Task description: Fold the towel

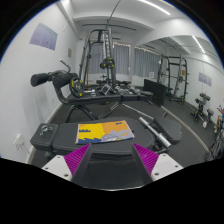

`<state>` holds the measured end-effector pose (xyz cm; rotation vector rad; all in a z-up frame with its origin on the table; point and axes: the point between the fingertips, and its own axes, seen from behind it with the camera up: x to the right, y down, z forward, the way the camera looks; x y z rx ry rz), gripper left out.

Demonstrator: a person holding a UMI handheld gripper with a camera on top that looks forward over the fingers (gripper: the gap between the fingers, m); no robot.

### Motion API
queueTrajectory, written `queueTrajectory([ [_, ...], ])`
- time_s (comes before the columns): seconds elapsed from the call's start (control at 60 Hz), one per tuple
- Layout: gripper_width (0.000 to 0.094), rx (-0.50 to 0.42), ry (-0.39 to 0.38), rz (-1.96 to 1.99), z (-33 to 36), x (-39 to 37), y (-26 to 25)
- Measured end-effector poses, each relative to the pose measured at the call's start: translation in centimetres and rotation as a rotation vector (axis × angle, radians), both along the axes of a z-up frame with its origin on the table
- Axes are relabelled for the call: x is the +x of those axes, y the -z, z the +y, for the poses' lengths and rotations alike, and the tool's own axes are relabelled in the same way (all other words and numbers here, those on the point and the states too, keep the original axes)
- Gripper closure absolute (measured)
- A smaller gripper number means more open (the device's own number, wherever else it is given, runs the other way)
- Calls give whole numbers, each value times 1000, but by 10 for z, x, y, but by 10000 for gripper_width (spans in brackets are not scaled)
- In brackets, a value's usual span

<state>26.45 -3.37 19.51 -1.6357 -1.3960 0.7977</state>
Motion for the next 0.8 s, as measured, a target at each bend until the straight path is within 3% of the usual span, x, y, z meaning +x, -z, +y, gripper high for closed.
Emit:
queueTrajectory([
  [0.35,75,-25,-130,-20,-81,-60,27],
  [0.6,78,-36,-218,-71,-137,-145,85],
  [0.8,84,-30,-218,-126,-159,-227,149],
])
